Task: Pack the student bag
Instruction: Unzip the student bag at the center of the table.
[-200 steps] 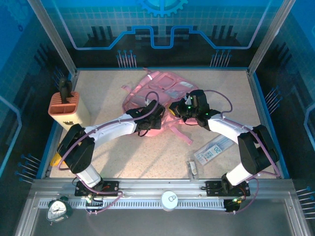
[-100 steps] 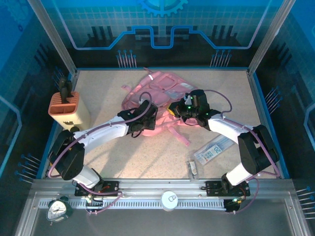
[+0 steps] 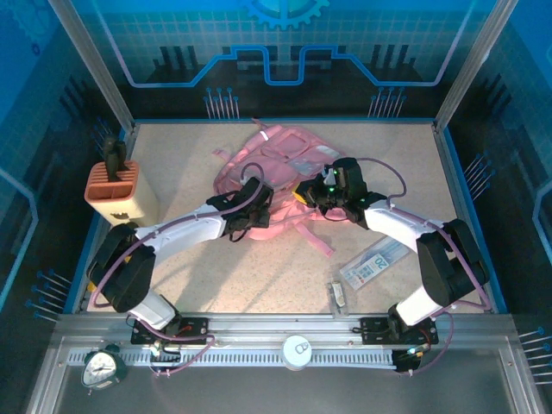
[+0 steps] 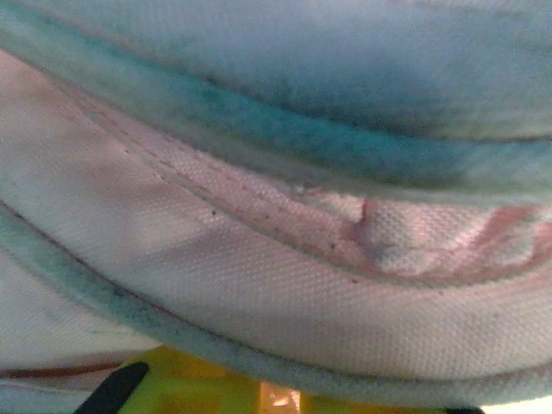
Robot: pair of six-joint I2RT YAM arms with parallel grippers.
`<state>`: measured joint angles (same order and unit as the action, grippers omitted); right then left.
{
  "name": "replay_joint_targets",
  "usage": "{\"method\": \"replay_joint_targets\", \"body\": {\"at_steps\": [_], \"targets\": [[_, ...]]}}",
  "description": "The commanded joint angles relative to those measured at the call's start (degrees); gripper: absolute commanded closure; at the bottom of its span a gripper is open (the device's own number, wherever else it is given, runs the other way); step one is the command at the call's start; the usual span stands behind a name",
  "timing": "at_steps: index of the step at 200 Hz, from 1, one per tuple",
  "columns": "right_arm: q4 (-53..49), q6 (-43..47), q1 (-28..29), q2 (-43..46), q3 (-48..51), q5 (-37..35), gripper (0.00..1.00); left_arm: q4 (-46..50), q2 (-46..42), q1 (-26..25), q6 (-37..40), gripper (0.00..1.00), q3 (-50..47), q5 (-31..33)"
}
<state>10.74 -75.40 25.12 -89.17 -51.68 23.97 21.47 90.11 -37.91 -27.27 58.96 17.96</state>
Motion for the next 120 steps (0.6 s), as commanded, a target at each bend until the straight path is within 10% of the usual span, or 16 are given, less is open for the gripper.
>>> {"method": "replay_joint_targets", "body": {"at_steps": [1,120], "targets": [[3.25,1.0,1.15,2.15,-1.84,2.75,1.0,-4.95,1.47,0.83,-0.97,0.82,-0.8,0.6],[-1.43,6.7,-2.71,2.15,-1.84,7.31,1.0,-5.48,-5.72,6.3,5.73,1.0,-7.8,3.49]]}}
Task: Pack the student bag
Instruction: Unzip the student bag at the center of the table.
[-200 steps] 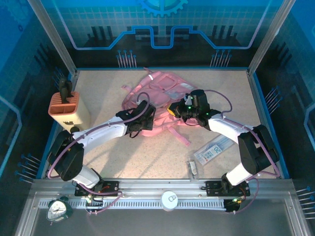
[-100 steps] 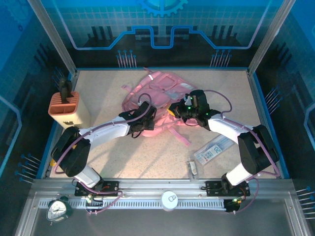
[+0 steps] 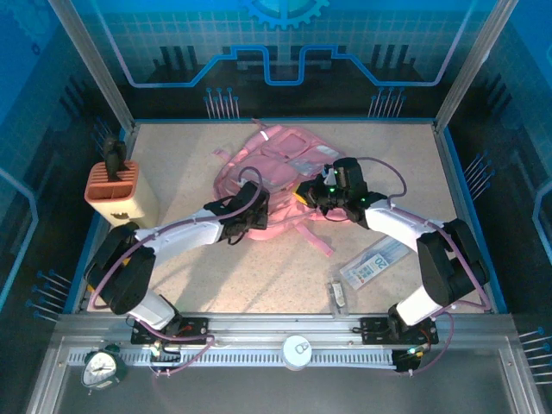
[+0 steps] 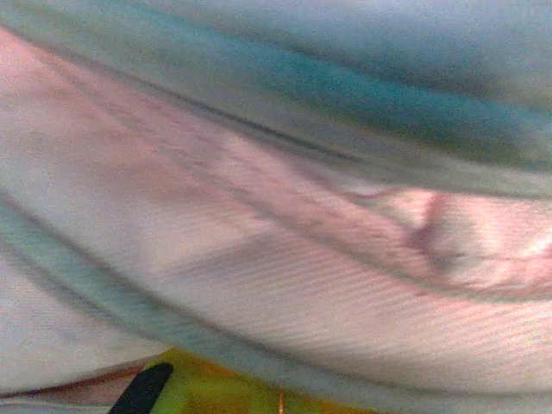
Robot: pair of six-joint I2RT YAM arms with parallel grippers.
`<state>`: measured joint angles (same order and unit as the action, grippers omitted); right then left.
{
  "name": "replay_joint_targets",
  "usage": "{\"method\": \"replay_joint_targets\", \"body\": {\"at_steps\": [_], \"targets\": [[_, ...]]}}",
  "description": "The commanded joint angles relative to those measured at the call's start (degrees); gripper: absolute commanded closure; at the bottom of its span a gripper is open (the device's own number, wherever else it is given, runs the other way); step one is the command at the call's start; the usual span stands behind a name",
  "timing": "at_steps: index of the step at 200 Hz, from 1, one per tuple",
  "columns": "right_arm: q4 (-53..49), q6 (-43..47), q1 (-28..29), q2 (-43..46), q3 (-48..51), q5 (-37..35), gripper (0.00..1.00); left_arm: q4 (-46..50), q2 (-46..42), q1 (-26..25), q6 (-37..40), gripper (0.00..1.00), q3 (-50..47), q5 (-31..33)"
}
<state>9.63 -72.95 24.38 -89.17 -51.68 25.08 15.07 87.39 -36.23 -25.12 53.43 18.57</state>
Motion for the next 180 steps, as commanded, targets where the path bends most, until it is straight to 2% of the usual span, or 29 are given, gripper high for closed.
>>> {"method": "replay_joint_targets", "body": {"at_steps": [1,16,32,56,66,86,97,108,127,151,180], "targets": [[-0.36,4.32,-2.06,2.2,-1.89,6.25,1.0,0.97,-3.1,4.87,3.59,1.0,-2.36,2.88],[-1.97,6.01,-3.28,2.33,-2.19,6.82,1.0,1.8,-3.82,7.78,4.28,1.0,-3.31,1.81],[-3.58,8.01,-5.28,1.79,-3.11,7.17,1.0,2.06,-5.37,8.54,4.93,1.0,-4.24,0.42],[-5.64,10.96,-8.44,-1.88,-7.56,11.16,1.0,0.88,-7.83,8.2,5.07,1.0,-5.25,-8.65],[-8.18,13.45,-9.38,-3.72,-10.48,11.54,1.0,1.6,-8.39,7.04,3.44,1.0,-5.02,-10.46],[-14.26,18.83,-11.18,-7.34,-17.44,10.29,1.0,2.2,-9.0,1.57,0.42,1.0,-3.69,-9.03],[-18.29,21.89,-11.73,-10.04,-22.12,9.59,0.94,2.31,-8.54,-1.47,-2.38,1.0,-2.4,-7.28],[-22.35,24.38,-11.98,-12.72,-26.79,9.55,0.85,0.0,-7.29,-3.61,-5.21,1.0,-1.46,-8.26],[-26.31,26.66,-12.5,-13.95,-30.4,8.47,0.81,-3.25,-3.83,-5.26,-8.53,1.0,0.51,-7.42],[-23.98,25.29,-12.81,-8.38,-23.97,8.4,0.59,-1.09,1.25,-5.41,-8.81,1.0,5.34,-5.31],[-22.4,22.68,-10.51,-2.17,-14.73,10.9,0.43,-2.92,2.01,-5.93,-7.91,1.0,5.49,-5.6]]}}
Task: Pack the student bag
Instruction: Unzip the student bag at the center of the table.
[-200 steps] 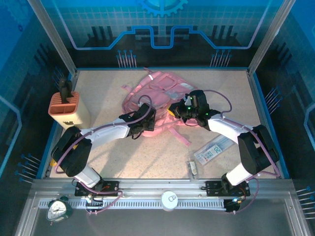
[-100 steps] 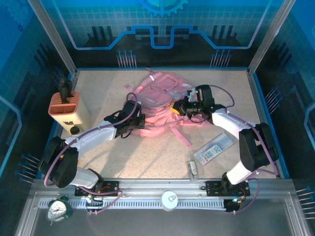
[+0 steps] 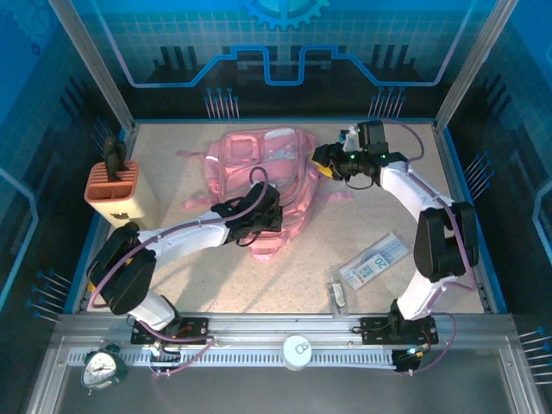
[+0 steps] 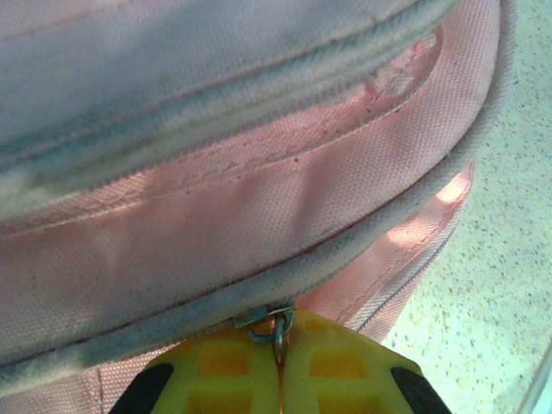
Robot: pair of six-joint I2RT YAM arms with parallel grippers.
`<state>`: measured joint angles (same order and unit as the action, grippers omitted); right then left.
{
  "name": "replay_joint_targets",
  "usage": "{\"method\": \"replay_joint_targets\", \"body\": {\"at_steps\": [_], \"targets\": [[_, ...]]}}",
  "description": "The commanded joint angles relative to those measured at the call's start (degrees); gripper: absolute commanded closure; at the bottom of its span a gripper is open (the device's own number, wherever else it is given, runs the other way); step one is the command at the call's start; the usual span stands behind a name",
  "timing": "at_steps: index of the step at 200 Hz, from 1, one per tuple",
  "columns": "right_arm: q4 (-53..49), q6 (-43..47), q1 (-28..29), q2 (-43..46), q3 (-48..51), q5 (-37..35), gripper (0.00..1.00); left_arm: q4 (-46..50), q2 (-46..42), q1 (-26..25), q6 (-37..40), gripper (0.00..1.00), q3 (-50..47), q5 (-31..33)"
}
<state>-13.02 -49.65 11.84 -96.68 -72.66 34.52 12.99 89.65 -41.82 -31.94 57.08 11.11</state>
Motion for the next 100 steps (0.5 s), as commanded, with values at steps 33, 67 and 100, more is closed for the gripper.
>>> {"method": "replay_joint_targets", "body": {"at_steps": [33,67,100], "targets": [[9.47,-9.84,8.81,8.14,14.94,1.12,0.36,-0.43,-1.96,-0.41,-0.93,1.0,0.9,2.23],[19.09,-17.84,11.6,3.99,17.47,-1.19,0.42,-0.87,-2.19,-0.41,-0.63,1.0,0.89,0.58],[18.35,-16.04,12.86,-1.41,14.1,-4.84,0.57,0.07,-1.24,-0.5,0.67,1.0,1.9,-0.83]]}}
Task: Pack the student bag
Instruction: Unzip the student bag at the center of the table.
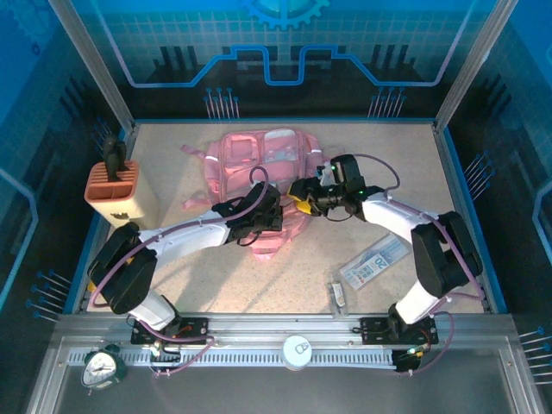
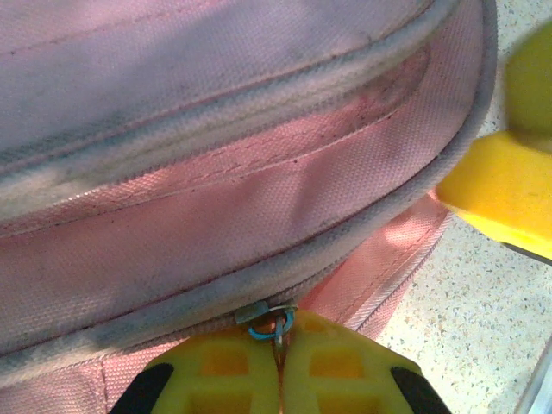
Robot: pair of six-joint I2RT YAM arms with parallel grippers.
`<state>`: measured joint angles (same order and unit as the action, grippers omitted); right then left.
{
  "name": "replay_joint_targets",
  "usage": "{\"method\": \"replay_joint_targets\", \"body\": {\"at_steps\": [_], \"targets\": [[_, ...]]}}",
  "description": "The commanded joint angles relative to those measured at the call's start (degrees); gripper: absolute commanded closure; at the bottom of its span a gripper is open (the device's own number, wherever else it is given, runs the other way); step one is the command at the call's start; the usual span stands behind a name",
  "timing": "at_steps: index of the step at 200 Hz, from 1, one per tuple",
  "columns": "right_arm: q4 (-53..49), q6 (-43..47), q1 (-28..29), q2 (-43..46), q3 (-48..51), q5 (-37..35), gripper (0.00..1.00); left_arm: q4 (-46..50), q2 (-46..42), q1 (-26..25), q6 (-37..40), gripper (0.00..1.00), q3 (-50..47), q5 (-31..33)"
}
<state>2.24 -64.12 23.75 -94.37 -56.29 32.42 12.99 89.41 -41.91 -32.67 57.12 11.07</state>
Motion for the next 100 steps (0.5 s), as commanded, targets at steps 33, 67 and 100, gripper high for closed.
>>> {"method": "replay_joint_targets", "body": {"at_steps": [33,67,100], "targets": [[3.55,0.32,0.12,-5.45,-2.98,-4.4,0.82,3.13,-2.13,-0.31,4.03,1.0,1.77,1.07],[0.15,5.45,-3.89,-3.44,-3.4,-2.39,1.0,7.35,-5.7,0.39,7.93,1.0,-1.48,5.46],[-5.3,10.67,-9.02,-2.84,-6.5,0.87,1.0,11.89,-10.6,6.17,8.83,1.0,-6.48,8.65]]}}
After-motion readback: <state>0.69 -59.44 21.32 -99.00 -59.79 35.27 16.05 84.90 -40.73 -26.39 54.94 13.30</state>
